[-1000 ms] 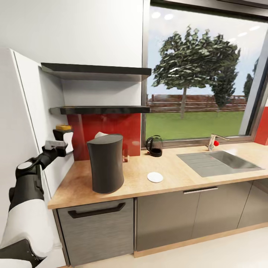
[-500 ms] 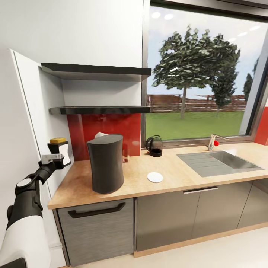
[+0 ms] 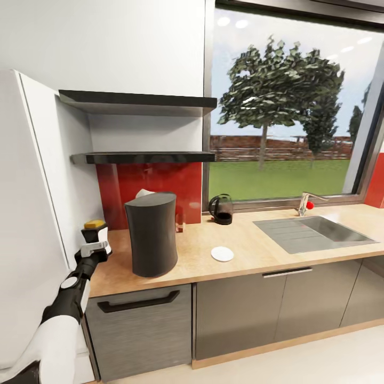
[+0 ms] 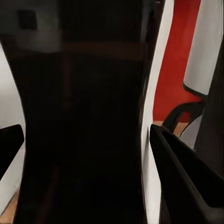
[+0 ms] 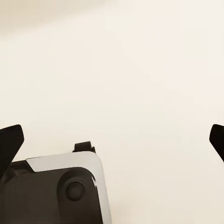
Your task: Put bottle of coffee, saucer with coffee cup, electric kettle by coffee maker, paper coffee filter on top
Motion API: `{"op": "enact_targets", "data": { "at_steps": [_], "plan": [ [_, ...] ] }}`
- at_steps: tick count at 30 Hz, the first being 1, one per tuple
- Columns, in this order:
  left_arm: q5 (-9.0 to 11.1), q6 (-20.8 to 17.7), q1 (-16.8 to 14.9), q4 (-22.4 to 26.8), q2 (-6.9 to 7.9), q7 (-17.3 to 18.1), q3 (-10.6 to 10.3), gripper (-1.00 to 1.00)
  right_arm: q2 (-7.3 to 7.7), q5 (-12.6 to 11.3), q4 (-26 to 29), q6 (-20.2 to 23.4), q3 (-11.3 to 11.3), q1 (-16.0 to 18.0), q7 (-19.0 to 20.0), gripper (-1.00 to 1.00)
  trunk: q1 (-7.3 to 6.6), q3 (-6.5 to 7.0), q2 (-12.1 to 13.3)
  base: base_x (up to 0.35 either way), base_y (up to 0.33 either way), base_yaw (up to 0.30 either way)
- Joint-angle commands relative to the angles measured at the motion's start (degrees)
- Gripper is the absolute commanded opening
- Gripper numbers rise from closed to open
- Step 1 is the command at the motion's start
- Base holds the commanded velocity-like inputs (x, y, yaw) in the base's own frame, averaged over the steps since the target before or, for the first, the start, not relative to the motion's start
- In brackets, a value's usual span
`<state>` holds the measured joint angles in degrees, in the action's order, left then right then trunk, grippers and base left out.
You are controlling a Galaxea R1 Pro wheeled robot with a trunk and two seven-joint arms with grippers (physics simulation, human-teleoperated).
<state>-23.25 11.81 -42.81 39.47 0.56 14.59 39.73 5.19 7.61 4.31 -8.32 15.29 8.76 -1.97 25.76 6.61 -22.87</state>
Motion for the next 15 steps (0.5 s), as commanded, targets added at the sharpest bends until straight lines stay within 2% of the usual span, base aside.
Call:
{"op": "enact_targets", "data": {
  "at_steps": [1, 5, 8, 9, 11, 15],
  "plan": [
    [-0.55, 1.74, -0.08, -1.31, -0.08, 0.43, 0.44, -1.0, -0.01, 0.59, -0.09, -0.21, 0.44, 0.03, -0.14, 1.0, 0.02, -0.02, -0.05, 0.0, 0.0, 0.0],
    [-0.57, 5.45, -0.07, -4.62, -0.04, 0.43, 0.36, -1.0, -0.01, 0.6, -0.09, -0.21, 0.44, 0.03, -0.14, 1.0, 0.02, -0.02, -0.05, 0.0, 0.0, 0.0],
    [-0.58, 6.39, 0.06, -5.52, -0.02, 0.44, 0.42, -1.0, -0.01, 0.6, -0.11, -0.21, 0.44, 0.03, -0.14, 1.0, 0.02, -0.02, -0.05, 0.0, 0.0, 0.0],
    [-0.53, 6.59, 1.01, -5.62, 0.15, 0.4, 0.43, -1.0, -0.01, 0.62, -0.13, -0.21, 0.44, 0.03, -0.14, 1.0, 0.02, -0.02, -0.05, 0.067, 0.0, 0.0],
    [-0.5, 6.8, 2.79, -5.27, 0.23, 0.37, 0.32, -1.0, -0.01, 0.61, -0.12, -0.21, 0.44, 0.03, -0.14, 1.0, 0.02, -0.02, -0.05, 0.201, 0.0, 0.0],
    [-0.46, 6.93, 3.95, -4.9, 0.23, 0.35, 0.34, -1.0, -0.01, 0.62, -0.12, -0.21, 0.44, 0.03, -0.14, 1.0, 0.02, -0.02, -0.05, 0.3, 0.0, 0.0]
  ]
}}
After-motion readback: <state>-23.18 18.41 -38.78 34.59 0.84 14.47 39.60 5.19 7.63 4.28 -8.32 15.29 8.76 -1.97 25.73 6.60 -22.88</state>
